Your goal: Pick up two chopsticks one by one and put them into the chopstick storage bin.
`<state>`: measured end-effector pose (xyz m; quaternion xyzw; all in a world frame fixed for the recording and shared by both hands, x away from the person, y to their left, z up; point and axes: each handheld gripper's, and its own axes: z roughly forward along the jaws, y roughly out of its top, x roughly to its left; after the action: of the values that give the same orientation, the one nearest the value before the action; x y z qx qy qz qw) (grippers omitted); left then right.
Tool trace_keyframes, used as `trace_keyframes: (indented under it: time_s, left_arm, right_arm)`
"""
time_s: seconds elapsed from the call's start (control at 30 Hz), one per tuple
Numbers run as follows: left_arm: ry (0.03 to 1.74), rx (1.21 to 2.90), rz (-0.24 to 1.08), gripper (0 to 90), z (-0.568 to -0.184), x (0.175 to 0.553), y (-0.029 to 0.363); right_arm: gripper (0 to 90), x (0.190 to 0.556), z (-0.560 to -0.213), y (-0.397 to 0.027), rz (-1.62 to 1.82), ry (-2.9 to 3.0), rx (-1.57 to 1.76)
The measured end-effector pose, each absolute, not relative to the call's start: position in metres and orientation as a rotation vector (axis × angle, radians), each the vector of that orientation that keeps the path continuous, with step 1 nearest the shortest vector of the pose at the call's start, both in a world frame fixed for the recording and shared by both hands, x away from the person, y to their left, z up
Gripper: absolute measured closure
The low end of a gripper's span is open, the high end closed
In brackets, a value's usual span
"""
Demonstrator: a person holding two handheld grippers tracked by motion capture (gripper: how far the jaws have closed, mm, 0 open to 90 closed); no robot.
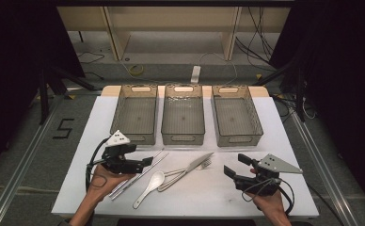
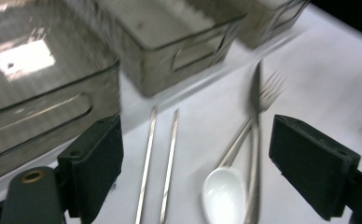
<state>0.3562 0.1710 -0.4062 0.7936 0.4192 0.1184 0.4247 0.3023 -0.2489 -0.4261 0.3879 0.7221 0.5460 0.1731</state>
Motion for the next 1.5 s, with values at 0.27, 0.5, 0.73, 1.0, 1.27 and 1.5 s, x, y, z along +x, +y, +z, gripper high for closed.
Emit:
trace_keyframes:
  time_s: [0.27, 0.5, 0.73, 1.0, 1.27, 1.5]
  left_arm:
    - [1.129, 2.192, 0.262, 20.0, -0.410, 0.384, 0.164]
    - [1.219, 2.300, 0.222, 25.4, -0.420, 0.397, 0.173]
    - [1.258, 2.410, 0.143, 34.5, -0.430, 0.396, 0.178]
    - [1.255, 2.531, 0.074, 47.3, -0.437, 0.392, 0.170]
    - [1.273, 2.590, 0.063, 59.5, -0.448, 0.392, 0.171]
    - [1.274, 2.613, 0.030, 69.3, -0.456, 0.393, 0.171]
  right_arm:
    - [27.4, 0.303, -0.426, -0.250, 1.546, 2.043, 1.108]
    - [27.4, 0.303, -0.427, -0.250, 1.541, 2.055, 1.114]
    - [27.4, 0.303, -0.427, -0.248, 1.524, 2.069, 1.104]
    - [27.4, 0.303, -0.428, -0.248, 1.520, 2.076, 1.106]
    - [27.4, 0.303, -0.428, -0.247, 1.519, 2.089, 1.093]
    - [27.4, 0.303, -0.428, -0.247, 1.518, 2.093, 1.091]
